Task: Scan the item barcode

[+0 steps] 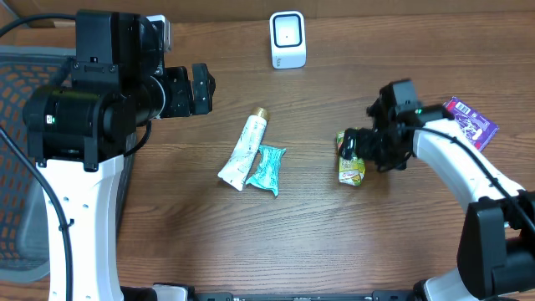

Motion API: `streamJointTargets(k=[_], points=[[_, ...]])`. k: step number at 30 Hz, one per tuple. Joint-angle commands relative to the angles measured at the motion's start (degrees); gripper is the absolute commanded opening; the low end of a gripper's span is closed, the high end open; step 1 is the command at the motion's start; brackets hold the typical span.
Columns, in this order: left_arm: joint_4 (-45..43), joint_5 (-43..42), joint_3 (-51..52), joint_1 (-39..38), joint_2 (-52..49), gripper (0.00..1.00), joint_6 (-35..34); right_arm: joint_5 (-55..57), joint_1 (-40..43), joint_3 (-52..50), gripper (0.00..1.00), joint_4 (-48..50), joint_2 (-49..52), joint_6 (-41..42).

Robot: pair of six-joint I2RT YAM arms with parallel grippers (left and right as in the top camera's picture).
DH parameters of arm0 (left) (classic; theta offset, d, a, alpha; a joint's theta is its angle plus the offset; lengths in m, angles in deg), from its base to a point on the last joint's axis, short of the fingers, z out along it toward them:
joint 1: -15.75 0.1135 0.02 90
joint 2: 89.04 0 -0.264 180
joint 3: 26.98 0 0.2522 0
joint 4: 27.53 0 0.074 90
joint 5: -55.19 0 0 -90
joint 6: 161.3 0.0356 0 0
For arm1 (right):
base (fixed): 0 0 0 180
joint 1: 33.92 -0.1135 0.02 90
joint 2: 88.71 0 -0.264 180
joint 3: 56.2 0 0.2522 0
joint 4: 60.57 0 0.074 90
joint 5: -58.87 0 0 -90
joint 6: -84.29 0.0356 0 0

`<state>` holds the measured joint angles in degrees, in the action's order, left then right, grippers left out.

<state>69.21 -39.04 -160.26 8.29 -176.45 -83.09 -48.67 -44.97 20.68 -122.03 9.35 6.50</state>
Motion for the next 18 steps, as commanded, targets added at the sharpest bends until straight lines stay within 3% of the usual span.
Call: streamJointTargets(k=[1,8,9,18], points=[[-0.07,0.2,-0.52,-0.07,-0.33,1.0,1.07,-5.25,-0.96,-4.13,1.0,4.24,0.11,-3.52],[-0.07,0.2,-0.52,-0.07,-0.33,1.0,1.07,-3.93,-1.73,-10.38,1.0,13.38,0.44,-3.5],[-0.07,0.2,-0.52,-0.07,-0.33,1.0,1.07,-3.96,-1.73,-10.95,0.96,14.14,0.48,-3.5],[-0.07,0.2,-0.52,-0.07,-0.33,0.99,1.07,-3.98,-1.73,-11.87,0.32,15.54,0.46,-3.52]])
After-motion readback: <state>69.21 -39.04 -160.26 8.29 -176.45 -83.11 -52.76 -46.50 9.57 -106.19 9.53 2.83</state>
